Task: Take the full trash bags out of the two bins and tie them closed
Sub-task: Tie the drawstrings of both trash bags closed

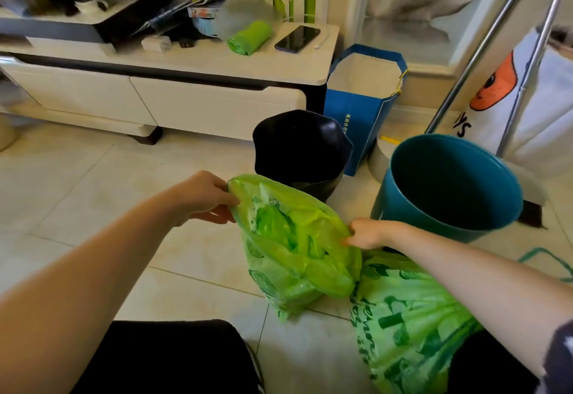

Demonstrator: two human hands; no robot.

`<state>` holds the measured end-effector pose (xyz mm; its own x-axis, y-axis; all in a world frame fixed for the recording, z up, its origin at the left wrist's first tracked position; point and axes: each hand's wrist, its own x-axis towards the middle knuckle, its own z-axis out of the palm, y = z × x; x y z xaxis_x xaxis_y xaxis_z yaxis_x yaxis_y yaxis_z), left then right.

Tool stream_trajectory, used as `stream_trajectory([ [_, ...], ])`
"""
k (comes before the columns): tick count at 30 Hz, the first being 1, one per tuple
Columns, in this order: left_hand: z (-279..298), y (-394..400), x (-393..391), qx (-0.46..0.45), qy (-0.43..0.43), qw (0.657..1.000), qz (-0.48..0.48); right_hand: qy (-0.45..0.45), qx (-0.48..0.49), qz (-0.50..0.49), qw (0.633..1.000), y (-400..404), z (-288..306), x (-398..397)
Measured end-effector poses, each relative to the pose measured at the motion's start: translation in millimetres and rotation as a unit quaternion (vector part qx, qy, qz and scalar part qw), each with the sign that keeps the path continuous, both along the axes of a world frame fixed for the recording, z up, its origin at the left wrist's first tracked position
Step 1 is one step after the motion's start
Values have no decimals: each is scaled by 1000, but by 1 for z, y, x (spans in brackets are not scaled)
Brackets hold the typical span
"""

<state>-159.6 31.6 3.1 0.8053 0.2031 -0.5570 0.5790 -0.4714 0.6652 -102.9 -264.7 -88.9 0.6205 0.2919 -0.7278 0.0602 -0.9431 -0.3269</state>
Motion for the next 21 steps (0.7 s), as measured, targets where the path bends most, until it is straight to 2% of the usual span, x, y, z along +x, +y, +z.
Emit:
stream_trajectory([
  [4,4,4,-1,-26,-16,999,21,-25,44,-68,996,-1,8,9],
  [9,12,2,-1,27,-66,997,22,-55,122,-204,970,-7,34,15],
  [12,18,-2,3,38,-104,993,38,-64,149,-229,960,-14,53,10],
  [14,23,-4,5,37,-121,991,47,-38,172,-235,956,-20,64,3],
  [18,29,-11,5,29,-114,992,55,22,135,-240,961,-35,73,-11],
  [21,32,-14,2,33,-108,991,73,69,65,-263,960,-45,73,-25],
])
